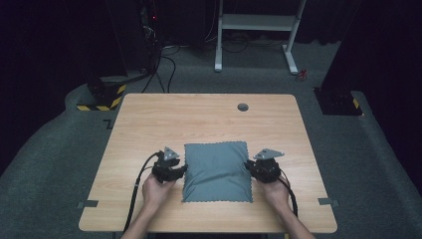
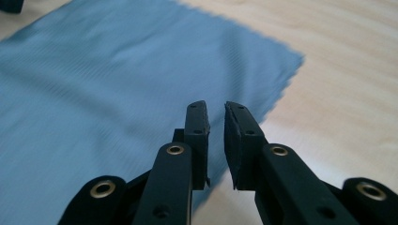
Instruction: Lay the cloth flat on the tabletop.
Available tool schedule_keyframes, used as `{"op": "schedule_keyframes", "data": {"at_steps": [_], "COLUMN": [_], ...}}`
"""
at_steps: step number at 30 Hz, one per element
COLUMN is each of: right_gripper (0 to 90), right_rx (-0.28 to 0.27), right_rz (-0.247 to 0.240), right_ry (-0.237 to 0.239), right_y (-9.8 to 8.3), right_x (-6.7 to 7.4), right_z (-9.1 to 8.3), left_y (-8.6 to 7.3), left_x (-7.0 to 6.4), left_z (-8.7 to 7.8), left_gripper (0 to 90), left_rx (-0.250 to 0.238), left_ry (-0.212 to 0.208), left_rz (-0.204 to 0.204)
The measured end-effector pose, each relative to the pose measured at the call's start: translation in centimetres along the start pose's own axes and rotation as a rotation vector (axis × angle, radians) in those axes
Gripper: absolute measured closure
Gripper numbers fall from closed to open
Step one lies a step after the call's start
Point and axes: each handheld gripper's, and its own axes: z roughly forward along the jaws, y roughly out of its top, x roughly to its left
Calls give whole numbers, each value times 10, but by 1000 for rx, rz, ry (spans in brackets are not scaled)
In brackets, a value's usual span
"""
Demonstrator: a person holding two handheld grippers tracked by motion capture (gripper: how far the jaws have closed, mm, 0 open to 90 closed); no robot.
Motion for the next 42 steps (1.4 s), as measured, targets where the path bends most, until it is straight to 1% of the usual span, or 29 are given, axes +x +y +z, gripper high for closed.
{"op": "schedule_keyframes", "data": {"at_steps": [1,3,4,5,6,7,8,9,10,13,14,15,16,17,18,19,21,23,25,26,27,28,30,31,33,35,37,39,42], "right_gripper": [797,796,794,790,784,774,765,758,750,707,703,701,701,703,707,714,759,813,866,882,889,893,900,900,900,900,900,900,900], "right_rx": [1,0,2,8,11,23,26,24,37,55,52,51,44,47,52,52,54,54,57,56,63,66,79,75,54,43,44,37,53], "right_rz": [15,56,63,70,77,85,90,96,110,140,150,157,155,154,151,153,148,124,112,104,103,100,104,98,94,91,82,75,80], "right_ry": [-10,-31,-42,-59,-70,-84,-96,-114,-125,-147,-150,-151,-161,-162,-162,-162,-153,-144,-134,-130,-130,-129,-135,-143,-149,-155,-165,-176,-188], "right_y": [4,15,18,23,27,29,31,31,31,31,31,32,32,32,32,31,32,32,33,33,34,34,36,37,40,42,45,47,45], "right_x": [-4,-15,-19,-23,-26,-29,-31,-34,-37,-43,-45,-46,-45,-45,-45,-45,-45,-44,-42,-42,-42,-42,-42,-42,-44,-45,-45,-45,-46], "right_z": [4,16,20,27,32,37,40,44,49,59,60,61,63,64,66,67,67,67,68,68,68,68,68,67,63,60,59,60,65], "left_y": [5,15,20,24,28,29,32,35,38,43,44,45,45,45,45,45,45,47,50,53,55,57,59,60,63,64,67,68,68], "left_x": [5,13,16,18,20,21,22,23,23,20,19,19,20,20,21,22,21,21,21,20,19,17,14,13,13,14,15,15,14], "left_z": [5,15,20,24,28,31,35,38,42,51,53,55,55,56,56,56,56,56,58,59,60,61,62,61,58,55,55,57,63], "left_gripper": [561,549,546,545,544,543,543,543,543,550,557,561,570,582,599,613,661,727,796,823,864,882,891,892,893,893,892,891,891], "left_rx": [3,14,15,17,21,11,13,28,41,63,72,71,72,64,64,64,60,70,84,101,107,116,121,109,71,52,44,30,27], "left_ry": [18,31,43,47,54,59,63,72,82,112,118,111,109,98,86,83,72,57,47,41,44,48,71,80,85,93,117,143,164], "left_rz": [-5,-30,-42,-56,-61,-66,-77,-75,-67,-44,-37,-39,-36,-53,-57,-51,-45,-36,-34,-33,-23,-14,18,34,27,24,38,34,29]}}
